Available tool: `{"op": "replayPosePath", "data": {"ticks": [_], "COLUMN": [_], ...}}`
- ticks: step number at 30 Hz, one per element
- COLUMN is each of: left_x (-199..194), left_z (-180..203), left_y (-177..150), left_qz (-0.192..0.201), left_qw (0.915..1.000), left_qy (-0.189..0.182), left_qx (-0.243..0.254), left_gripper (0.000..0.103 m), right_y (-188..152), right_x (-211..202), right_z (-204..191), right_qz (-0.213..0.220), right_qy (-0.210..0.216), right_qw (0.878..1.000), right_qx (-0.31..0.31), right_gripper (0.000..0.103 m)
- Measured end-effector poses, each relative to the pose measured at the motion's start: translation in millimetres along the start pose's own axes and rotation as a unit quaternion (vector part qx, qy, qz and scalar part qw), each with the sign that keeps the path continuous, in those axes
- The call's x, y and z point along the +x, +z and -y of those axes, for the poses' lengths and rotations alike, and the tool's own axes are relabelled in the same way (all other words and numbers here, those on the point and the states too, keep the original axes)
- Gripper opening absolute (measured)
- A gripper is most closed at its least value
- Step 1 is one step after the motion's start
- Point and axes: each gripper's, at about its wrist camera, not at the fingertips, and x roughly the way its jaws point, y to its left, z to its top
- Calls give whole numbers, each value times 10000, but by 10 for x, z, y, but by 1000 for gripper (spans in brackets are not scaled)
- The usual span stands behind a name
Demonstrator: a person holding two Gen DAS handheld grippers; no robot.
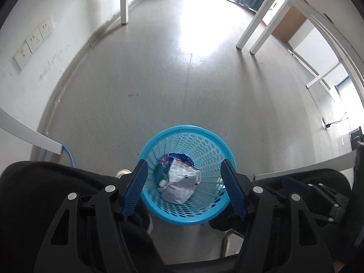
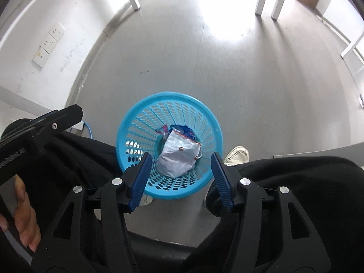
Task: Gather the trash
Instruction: 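Raise both tools back up to the table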
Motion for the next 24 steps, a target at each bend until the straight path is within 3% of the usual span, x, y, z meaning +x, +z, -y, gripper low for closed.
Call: {"op": "replayPosePath", "data": {"ticks": [12, 17, 24], "left_x": [-622, -952, -1468], "left_z": [101, 76, -6], "left_y": [-342, -481, -687], "left_qz": [495, 818, 1286], "left_qw": [9982, 9959, 9908], "left_qy": [-47, 35, -137], "left_qx": [347, 395, 407], "left_gripper": [82, 91, 97], "right_y": [-402, -543, -882], "right_x": [-777, -1104, -1615], "right_z": [-118, -176, -163], "right_qz": [684, 1024, 1562], "right_qy": [103, 85, 102], "right_qw": [9971, 9935, 9851], "right_qx": [-329, -499, -712], "right_gripper": [68, 75, 86]}}
